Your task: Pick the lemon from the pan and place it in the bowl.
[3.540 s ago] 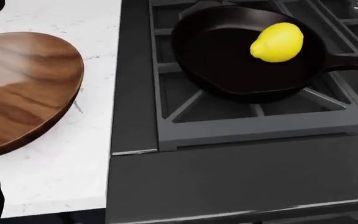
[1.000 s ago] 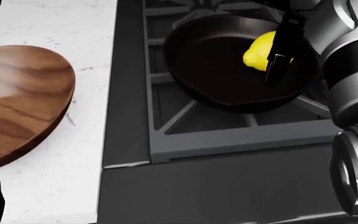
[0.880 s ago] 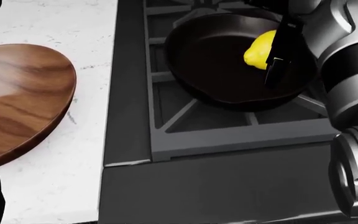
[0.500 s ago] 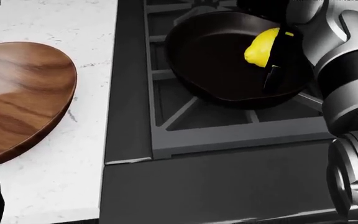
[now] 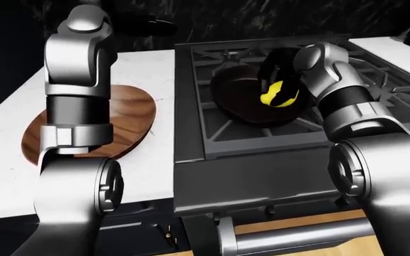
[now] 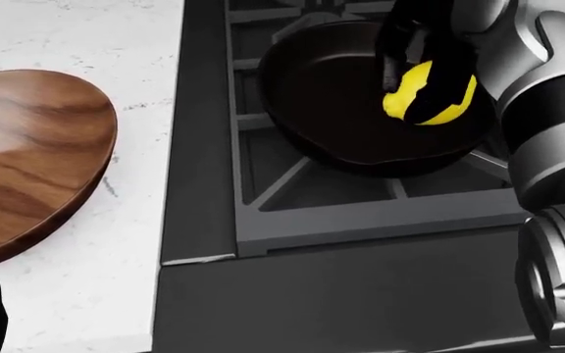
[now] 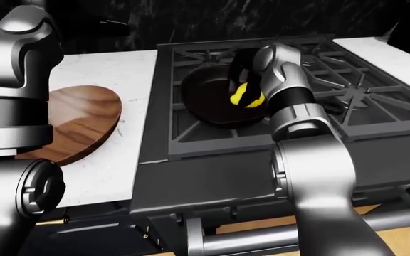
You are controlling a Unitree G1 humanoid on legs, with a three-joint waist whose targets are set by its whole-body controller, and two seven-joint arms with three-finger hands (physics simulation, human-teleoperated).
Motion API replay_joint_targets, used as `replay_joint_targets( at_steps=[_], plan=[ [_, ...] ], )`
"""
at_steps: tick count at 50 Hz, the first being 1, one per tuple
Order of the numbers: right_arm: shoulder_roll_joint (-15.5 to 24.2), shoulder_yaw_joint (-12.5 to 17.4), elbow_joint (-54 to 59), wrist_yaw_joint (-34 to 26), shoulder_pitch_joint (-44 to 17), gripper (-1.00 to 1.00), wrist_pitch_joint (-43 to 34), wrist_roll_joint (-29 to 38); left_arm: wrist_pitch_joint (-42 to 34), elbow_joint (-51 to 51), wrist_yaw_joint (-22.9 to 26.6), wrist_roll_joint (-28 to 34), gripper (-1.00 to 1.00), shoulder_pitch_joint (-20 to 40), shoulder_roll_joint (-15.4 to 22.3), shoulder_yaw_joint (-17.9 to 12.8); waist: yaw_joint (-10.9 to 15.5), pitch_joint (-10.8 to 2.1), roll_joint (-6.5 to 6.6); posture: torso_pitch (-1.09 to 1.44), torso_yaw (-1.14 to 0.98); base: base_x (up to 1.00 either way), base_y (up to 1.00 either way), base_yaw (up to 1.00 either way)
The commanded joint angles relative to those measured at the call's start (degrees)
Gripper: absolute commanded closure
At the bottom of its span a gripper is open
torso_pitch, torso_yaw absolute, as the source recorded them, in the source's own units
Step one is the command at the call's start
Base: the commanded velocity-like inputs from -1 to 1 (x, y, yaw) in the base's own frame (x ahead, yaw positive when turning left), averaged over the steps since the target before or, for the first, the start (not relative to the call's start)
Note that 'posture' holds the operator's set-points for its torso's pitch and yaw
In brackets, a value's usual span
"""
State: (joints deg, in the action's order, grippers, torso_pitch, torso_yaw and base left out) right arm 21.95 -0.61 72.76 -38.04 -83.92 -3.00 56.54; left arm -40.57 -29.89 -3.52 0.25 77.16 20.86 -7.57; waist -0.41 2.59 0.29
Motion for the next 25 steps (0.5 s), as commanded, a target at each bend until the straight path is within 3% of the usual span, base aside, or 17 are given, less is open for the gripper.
replay_joint_targets(
  at_steps=[1,25],
  plan=[
    [0.7,0.3,-2.2,0.8,-2.6,1.0,0.4,0.0,1.5,1.9,-0.1,0.2,-1.0,2.2,0.7,-0.3,0.0,-2.03,-0.05,0.0,0.0,0.0,0.0,0.0],
    [1.9,2.0,-2.9,0.9,-10.7,1.0,1.0,-1.6,0.4,3.3,0.7,0.7,-1.0,2.2,2.1,-0.3,-0.2,-1.43,0.15,0.0,0.0,0.0,0.0,0.0]
  ],
)
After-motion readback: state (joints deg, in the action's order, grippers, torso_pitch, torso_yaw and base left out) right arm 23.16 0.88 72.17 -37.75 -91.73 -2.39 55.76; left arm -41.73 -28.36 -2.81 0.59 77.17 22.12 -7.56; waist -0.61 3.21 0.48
